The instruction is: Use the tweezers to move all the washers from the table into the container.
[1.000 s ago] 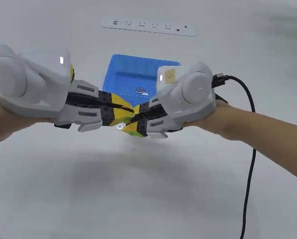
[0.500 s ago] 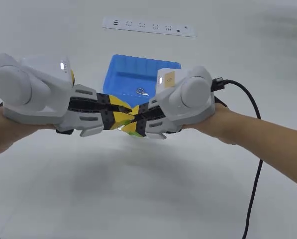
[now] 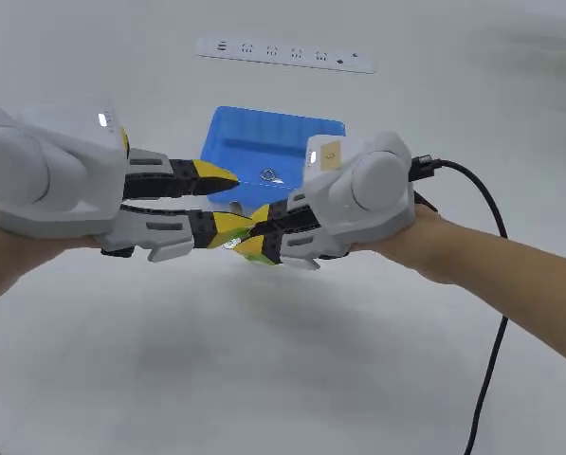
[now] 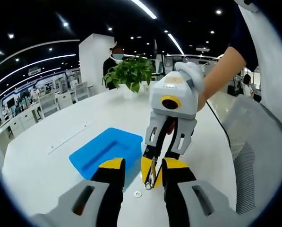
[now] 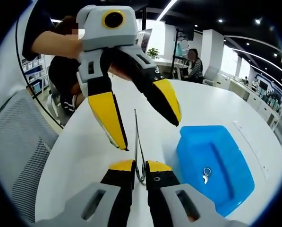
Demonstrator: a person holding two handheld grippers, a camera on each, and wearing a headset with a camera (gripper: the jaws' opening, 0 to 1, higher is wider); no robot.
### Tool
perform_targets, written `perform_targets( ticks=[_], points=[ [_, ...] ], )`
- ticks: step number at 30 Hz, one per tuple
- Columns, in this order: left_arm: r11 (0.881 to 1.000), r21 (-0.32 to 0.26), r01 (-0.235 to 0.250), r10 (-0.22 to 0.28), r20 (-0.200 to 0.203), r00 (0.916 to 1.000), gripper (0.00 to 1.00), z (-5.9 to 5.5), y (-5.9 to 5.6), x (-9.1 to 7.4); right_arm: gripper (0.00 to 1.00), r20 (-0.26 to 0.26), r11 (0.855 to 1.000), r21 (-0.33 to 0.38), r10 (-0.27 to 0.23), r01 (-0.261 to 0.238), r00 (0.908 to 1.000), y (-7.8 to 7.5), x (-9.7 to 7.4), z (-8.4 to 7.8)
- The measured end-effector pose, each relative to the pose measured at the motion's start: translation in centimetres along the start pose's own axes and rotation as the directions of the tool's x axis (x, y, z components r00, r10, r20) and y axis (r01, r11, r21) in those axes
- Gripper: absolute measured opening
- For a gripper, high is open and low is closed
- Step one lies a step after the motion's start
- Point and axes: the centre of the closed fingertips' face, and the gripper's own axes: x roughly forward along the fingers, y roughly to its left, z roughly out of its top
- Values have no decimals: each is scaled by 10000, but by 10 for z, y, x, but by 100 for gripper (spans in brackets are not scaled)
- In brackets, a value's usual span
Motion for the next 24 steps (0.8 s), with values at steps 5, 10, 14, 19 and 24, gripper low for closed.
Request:
perform_targets(
  ticks=[5,10,14,19,24],
  points=[
    [9993,-99,-356,357,107,9993,48,0,1,-4,10,86,9998,143,-162,161,9998,-1,-4,2],
    [9974,-492,-525,529,83,9986,55,-4,-2,-11,9,236,9991,232,-363,358,9991,-3,-11,8],
    [9959,-680,-602,613,148,9980,57,-4,-7,-15,9,342,9986,288,-454,444,9984,-3,-14,11],
    [9936,-881,-707,734,281,9969,58,-2,-8,-20,9,549,9972,470,-603,578,9967,-3,-16,14],
    [9913,-1154,-631,679,376,9970,63,-1,-12,-25,9,788,9965,550,-675,633,9946,-3,-22,21]
  ],
)
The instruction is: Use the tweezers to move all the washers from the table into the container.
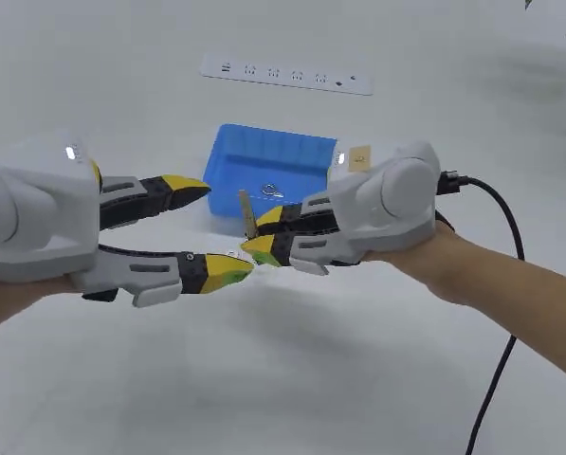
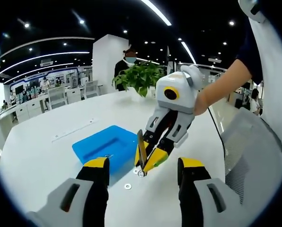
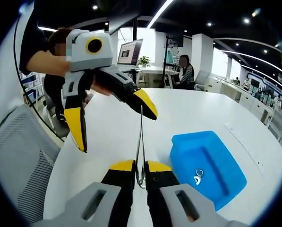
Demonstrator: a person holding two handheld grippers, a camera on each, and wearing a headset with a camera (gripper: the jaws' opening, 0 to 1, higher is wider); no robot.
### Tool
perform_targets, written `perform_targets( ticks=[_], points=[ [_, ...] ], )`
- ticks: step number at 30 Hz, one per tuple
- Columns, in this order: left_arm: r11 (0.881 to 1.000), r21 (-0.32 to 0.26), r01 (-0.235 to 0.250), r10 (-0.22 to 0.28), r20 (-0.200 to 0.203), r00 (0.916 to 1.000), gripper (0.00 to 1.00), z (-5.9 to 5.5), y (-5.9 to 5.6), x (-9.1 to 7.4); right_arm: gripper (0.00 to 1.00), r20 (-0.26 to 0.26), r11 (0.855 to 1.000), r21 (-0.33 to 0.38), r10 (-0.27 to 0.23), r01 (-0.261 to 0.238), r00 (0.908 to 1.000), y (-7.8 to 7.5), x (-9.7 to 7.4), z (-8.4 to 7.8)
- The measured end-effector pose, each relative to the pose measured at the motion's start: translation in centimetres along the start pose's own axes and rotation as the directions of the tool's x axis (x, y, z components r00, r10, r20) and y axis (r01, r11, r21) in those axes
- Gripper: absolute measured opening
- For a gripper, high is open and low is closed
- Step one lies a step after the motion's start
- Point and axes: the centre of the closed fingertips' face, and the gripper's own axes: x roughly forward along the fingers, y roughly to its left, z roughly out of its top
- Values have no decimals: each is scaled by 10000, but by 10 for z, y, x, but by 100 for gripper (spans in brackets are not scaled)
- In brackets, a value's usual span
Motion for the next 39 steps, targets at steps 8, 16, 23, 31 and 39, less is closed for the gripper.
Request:
perform_targets(
  ticks=[8,16,23,31,39],
  points=[
    [9994,-313,-153,154,24,9999,66,-4,-3,-9,9,510,9995,243,-219,207,9985,-6,-15,16],
    [9977,-666,-103,115,184,9998,71,-5,-13,-13,9,1072,9982,250,-562,538,9926,-16,-37,39],
    [9942,-1059,-167,203,332,9992,78,-7,-18,-13,9,1647,9934,309,-1143,1107,9797,-45,-53,63],
    [9882,-1506,-297,371,467,9982,87,-10,-20,-19,9,1822,9876,284,-1572,1546,9706,-78,-51,71],
    [9836,-1763,-392,469,400,9981,99,-13,-21,-22,9,1696,9845,703,-1704,1606,9707,-100,-36,53]
  ],
)
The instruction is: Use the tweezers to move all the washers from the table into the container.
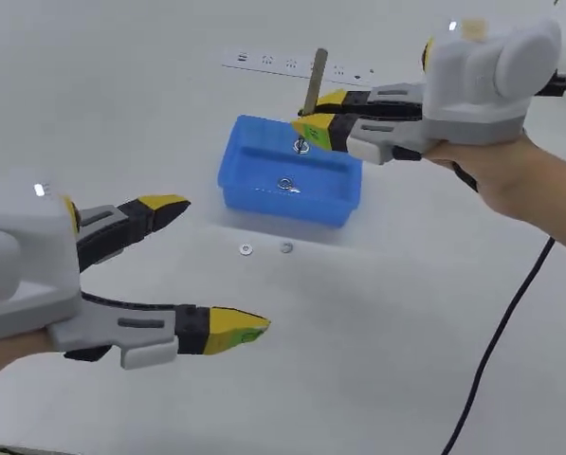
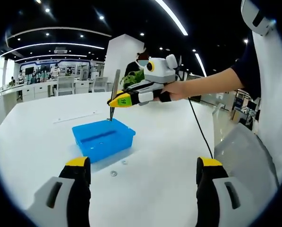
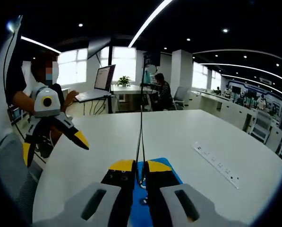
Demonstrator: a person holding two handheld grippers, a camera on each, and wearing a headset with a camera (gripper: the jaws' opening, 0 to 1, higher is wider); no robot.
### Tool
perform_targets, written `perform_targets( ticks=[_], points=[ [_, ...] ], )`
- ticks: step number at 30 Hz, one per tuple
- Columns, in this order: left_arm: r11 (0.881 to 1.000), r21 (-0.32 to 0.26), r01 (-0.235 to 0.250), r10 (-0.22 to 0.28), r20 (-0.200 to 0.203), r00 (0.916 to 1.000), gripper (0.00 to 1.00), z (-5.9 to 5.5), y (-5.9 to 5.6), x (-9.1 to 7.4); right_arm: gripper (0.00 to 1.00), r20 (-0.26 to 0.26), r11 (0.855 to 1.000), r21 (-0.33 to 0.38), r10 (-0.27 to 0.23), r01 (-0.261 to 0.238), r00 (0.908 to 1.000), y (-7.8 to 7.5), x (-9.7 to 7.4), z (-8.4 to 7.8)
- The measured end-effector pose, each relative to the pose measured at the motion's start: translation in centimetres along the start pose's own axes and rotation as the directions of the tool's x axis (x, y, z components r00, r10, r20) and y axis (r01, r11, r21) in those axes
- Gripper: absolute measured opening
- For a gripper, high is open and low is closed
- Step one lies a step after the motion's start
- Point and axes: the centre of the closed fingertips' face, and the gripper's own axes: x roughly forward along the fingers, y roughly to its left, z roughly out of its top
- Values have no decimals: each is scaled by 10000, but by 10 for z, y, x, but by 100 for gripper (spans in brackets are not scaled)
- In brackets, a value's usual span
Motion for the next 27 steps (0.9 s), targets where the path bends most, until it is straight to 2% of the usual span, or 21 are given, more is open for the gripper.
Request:
perform_targets(
  ticks=[3,9,12,17,22,27],
  points=[
    [10000,-83,-50,50,-28,10000,99,0,0,-1,9,-24,9993,373,-1,2,10000,-6,7,-10],
    [9997,-162,-166,165,-66,9998,99,-1,1,-2,9,-254,9977,674,50,-33,9997,-10,14,-30],
    [9997,-158,-207,203,-235,9995,99,-4,2,-1,9,-603,9972,742,22,23,9982,-11,17,-45],
    [9985,-413,-371,368,-104,9993,99,-5,1,-1,9,-687,9951,982,-65,133,9976,-14,20,-54],
    [9989,-333,-317,301,-473,9984,99,-13,-1,-2,9,-833,9939,1090,-65,156,9965,-16,23,-63],
    [9974,-557,-454,444,-194,9988,99,-7,1,-4,9,-894,9928,1185,-58,164,9960,-17,24,-67]
  ],
)
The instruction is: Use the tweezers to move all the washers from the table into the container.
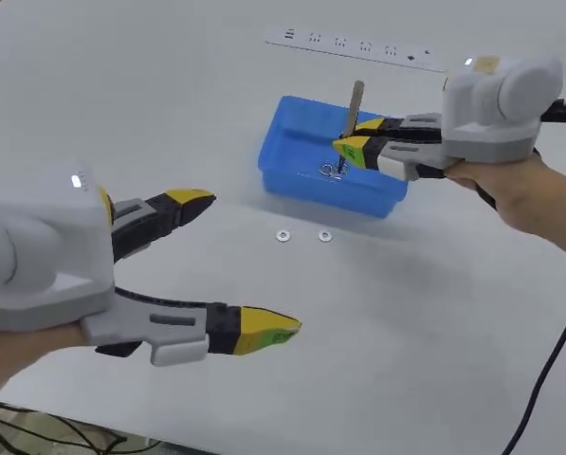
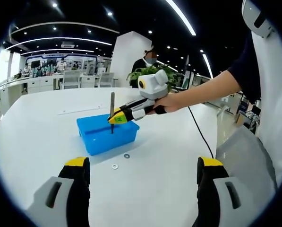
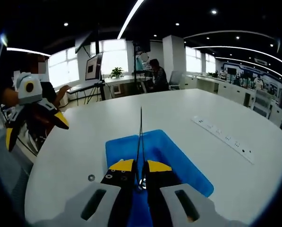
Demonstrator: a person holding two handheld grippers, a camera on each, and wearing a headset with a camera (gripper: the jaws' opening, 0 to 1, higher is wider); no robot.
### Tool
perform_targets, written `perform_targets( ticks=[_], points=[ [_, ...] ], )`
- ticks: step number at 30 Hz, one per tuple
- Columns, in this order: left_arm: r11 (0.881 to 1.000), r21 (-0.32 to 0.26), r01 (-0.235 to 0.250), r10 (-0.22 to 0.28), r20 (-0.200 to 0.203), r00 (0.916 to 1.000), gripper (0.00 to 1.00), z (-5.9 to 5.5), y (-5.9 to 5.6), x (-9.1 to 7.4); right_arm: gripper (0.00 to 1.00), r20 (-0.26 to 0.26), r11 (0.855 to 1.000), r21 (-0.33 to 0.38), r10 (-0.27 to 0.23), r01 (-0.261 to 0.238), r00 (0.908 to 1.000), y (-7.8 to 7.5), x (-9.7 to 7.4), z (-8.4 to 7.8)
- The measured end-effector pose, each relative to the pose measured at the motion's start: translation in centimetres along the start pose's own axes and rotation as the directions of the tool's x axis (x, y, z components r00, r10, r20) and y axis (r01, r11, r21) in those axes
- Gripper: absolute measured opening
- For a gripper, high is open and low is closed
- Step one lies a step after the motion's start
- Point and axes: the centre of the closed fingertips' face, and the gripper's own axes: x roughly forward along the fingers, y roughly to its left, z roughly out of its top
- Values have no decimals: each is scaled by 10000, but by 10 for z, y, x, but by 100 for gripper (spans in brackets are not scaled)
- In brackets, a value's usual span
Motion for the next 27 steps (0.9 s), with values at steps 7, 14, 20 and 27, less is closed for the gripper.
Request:
perform_targets(
  ticks=[7,14,20,27],
  points=[
    [10000,12,-16,16,-60,10000,99,-2,-2,-1,9,-30,9997,231,-32,33,10000,-1,0,-1],
    [10000,6,44,-44,-58,10000,99,-1,-3,-1,10,-75,9988,469,-102,106,9999,-1,-2,-1],
    [9999,30,107,-107,-89,9999,99,-2,-6,0,10,-66,9987,472,-171,174,9998,-2,-5,-1],
    [10000,2,-4,4,26,10000,99,2,-2,0,7,164,9993,280,-263,258,9995,-5,-6,6]
  ],
)
